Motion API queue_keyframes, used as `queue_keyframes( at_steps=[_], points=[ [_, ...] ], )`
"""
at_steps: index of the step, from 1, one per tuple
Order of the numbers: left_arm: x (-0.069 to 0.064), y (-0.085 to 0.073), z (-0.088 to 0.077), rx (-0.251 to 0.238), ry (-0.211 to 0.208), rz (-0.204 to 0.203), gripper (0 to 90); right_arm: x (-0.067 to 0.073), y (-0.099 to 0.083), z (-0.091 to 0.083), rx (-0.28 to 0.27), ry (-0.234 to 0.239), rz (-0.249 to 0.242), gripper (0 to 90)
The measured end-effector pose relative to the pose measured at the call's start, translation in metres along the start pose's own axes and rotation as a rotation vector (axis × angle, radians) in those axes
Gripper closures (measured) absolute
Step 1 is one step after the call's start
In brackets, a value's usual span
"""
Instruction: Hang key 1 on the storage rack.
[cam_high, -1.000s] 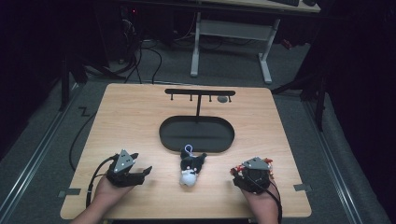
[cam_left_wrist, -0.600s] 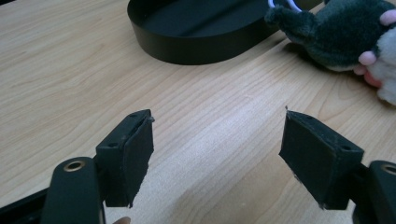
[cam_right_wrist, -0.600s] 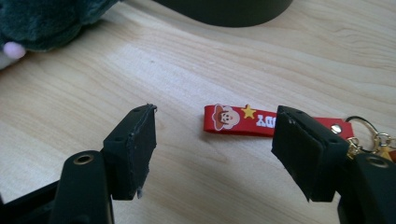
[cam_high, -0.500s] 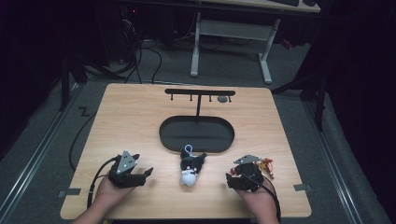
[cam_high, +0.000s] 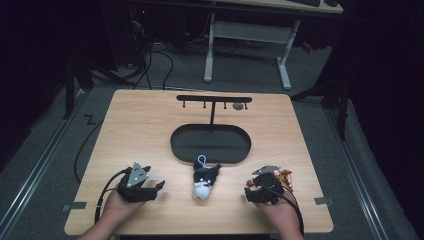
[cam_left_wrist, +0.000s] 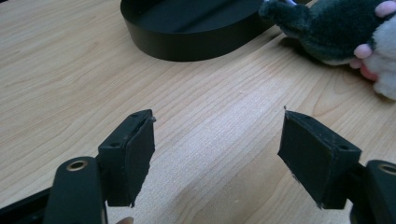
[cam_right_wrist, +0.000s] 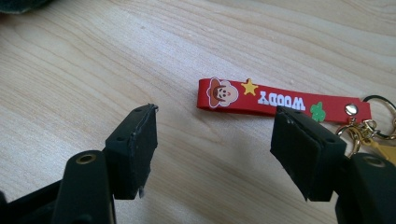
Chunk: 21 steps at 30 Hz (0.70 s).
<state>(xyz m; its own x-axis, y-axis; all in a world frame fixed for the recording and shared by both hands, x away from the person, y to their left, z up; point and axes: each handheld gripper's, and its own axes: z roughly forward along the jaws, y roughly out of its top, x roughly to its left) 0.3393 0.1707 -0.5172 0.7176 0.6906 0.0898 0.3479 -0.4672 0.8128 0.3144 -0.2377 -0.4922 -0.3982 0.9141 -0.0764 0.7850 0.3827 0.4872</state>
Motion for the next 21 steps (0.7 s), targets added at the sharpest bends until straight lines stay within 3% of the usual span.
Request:
queue_keyframes(
  at_steps=[8,12,17,21],
  points=[
    [-0.003,0.000,0.004,0.007,-0.006,0.007,27.4,-0.002,0.002,0.001,0.030,0.025,0.011,33.4],
    [-0.007,-0.001,0.004,0.027,-0.017,0.035,27.4,-0.006,0.003,-0.004,0.035,0.024,0.003,34.7],
    [-0.010,0.002,0.004,0.014,-0.024,0.050,27.6,-0.012,-0.001,-0.008,0.079,0.027,0.000,35.4],
    [-0.011,0.002,0.005,0.012,-0.031,0.057,27.7,-0.018,-0.005,-0.012,0.102,0.041,0.035,35.8]
  ],
)
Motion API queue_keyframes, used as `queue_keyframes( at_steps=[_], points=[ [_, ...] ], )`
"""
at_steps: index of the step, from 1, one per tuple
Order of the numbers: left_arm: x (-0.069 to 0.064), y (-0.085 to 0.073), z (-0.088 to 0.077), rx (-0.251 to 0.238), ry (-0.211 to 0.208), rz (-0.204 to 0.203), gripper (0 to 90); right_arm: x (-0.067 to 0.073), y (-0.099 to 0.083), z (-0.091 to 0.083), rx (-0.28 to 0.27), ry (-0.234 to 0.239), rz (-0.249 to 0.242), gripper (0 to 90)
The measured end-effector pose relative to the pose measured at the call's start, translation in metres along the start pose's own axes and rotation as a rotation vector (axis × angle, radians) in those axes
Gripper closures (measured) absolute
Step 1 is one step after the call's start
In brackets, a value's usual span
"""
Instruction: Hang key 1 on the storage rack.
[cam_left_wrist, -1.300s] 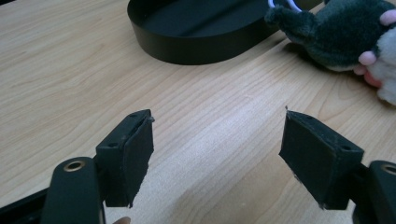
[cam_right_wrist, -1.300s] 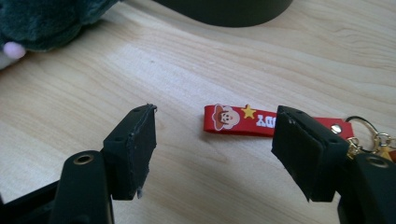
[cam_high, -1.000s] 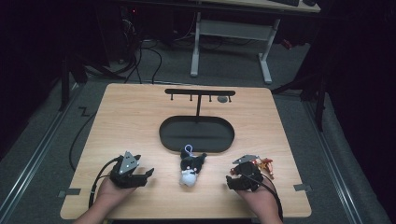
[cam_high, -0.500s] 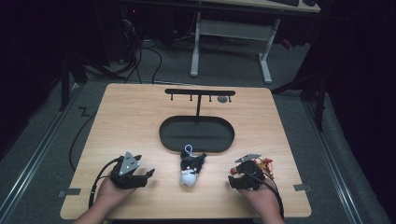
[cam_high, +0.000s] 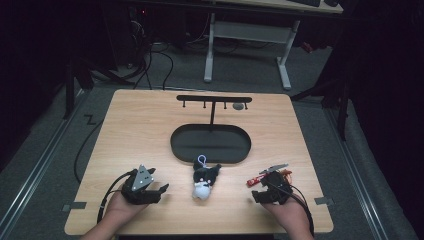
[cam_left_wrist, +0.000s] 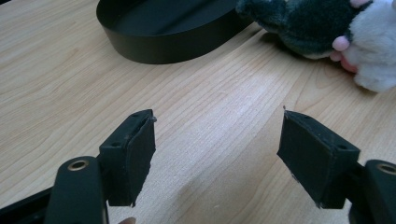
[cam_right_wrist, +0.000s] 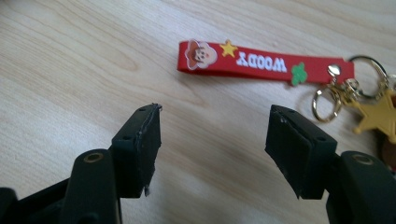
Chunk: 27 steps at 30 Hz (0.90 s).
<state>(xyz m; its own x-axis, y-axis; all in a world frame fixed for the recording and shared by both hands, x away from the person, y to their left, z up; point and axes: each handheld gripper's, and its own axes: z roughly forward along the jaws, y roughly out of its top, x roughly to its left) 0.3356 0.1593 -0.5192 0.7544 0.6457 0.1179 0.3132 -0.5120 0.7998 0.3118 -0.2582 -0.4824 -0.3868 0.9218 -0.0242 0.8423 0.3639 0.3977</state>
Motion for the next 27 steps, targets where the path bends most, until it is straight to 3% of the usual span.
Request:
queue_keyframes(
  at_steps=[6,17,27],
  points=[
    [0.000,0.001,-0.002,-0.011,-0.004,0.009,27.7,-0.008,-0.003,-0.007,0.012,-0.013,0.027,35.2],
    [0.000,0.002,-0.007,-0.022,0.002,0.009,27.7,-0.015,-0.001,-0.020,0.058,-0.041,0.021,36.0],
    [-0.001,0.002,-0.007,-0.018,-0.002,0.016,27.8,-0.027,-0.004,-0.025,0.045,-0.058,0.066,36.6]
  ],
)
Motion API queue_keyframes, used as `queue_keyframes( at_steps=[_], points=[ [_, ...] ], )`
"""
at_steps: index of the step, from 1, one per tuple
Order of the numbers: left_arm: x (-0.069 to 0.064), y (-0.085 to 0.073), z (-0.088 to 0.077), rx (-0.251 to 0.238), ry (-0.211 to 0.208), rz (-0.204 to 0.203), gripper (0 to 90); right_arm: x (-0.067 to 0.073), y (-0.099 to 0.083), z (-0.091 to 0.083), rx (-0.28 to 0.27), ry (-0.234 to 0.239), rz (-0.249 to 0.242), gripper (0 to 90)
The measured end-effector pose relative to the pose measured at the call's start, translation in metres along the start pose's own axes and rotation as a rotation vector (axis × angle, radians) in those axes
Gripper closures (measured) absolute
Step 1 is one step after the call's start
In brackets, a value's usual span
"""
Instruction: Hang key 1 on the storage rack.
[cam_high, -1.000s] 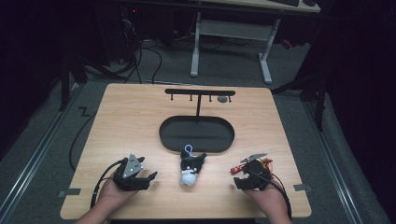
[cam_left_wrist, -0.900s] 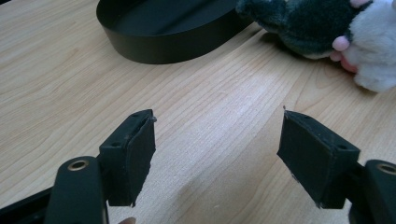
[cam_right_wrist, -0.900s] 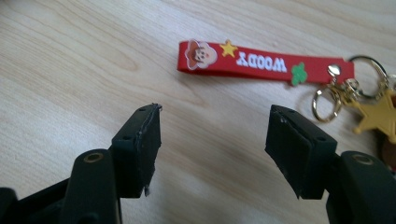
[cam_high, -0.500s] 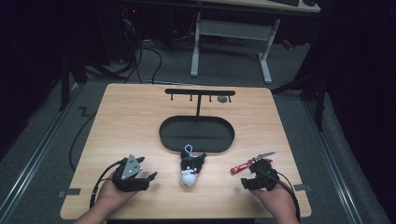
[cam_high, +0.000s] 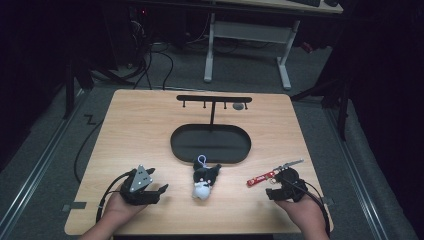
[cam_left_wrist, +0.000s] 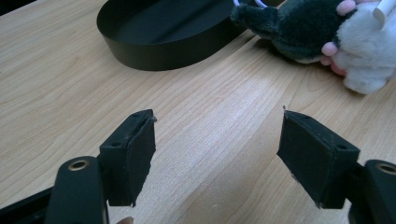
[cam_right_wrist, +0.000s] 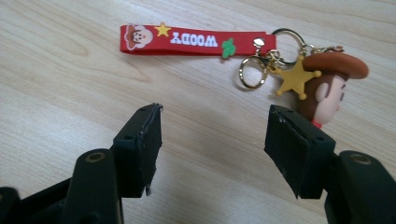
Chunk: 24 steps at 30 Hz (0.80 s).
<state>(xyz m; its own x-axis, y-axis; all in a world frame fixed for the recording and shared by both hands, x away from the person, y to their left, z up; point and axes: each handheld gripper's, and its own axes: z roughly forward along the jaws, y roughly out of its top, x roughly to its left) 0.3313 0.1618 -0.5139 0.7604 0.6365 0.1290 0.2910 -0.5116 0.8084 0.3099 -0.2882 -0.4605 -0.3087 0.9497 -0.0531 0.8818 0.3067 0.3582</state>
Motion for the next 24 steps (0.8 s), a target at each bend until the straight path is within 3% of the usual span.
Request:
queue_keyframes(
  at_steps=[15,21,24],
  points=[
    [-0.001,-0.002,-0.003,0.003,-0.007,0.007,28.0,-0.015,-0.002,-0.008,-0.013,-0.030,0.038,36.5],
    [-0.003,-0.004,-0.003,0.018,-0.011,0.012,28.0,-0.023,-0.005,0.003,0.009,-0.039,0.053,36.5],
    [-0.003,-0.006,-0.007,0.016,-0.005,0.000,28.0,-0.033,-0.006,0.008,0.003,-0.039,0.088,37.2]
  ],
)
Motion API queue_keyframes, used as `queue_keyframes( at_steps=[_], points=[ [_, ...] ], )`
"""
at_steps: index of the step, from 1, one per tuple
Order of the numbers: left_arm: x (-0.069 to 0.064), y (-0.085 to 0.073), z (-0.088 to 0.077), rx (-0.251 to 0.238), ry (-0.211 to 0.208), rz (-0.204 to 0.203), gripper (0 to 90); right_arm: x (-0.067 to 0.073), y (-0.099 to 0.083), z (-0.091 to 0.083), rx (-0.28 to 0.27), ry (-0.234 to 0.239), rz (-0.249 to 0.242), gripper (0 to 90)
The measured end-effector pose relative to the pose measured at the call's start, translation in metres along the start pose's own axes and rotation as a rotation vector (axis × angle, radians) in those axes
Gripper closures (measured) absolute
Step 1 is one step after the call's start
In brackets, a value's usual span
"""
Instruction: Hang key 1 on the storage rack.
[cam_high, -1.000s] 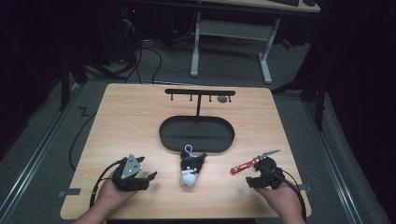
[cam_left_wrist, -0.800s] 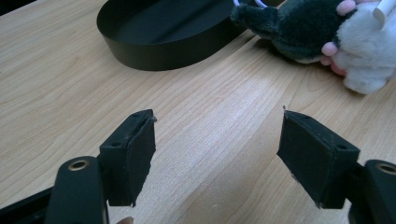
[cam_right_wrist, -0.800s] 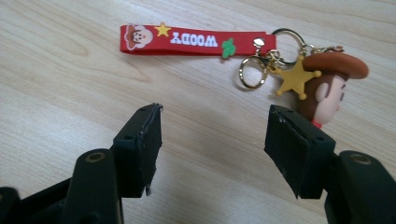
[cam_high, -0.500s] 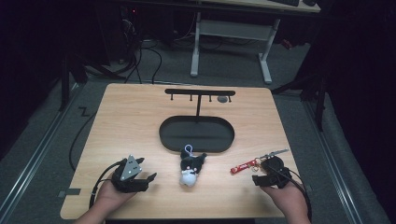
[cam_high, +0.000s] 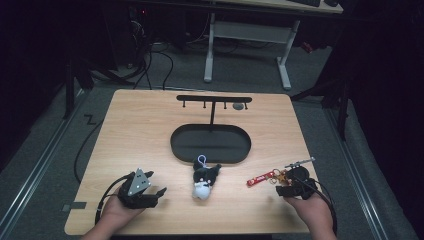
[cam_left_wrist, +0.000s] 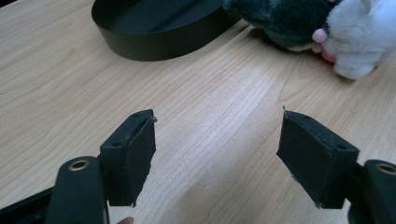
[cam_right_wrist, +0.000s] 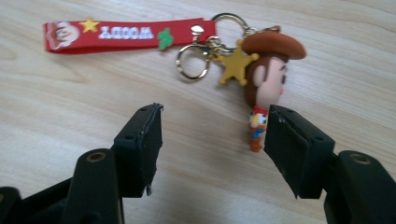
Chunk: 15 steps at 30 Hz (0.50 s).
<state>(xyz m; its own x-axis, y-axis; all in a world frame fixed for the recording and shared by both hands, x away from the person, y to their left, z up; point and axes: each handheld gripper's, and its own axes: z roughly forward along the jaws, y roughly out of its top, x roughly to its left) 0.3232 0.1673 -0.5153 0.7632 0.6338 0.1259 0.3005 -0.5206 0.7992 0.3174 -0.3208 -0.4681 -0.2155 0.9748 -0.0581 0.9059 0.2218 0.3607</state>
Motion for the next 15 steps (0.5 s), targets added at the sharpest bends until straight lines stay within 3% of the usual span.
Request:
queue_keyframes(
  at_steps=[6,15],
  points=[
    [0.001,0.000,-0.003,-0.008,0.006,-0.009,28.1,-0.008,0.007,0.001,-0.008,-0.010,0.017,40.1],
    [0.000,0.000,-0.003,-0.004,0.008,0.006,28.2,-0.009,0.016,0.004,0.031,-0.033,-0.015,47.0]
  ],
)
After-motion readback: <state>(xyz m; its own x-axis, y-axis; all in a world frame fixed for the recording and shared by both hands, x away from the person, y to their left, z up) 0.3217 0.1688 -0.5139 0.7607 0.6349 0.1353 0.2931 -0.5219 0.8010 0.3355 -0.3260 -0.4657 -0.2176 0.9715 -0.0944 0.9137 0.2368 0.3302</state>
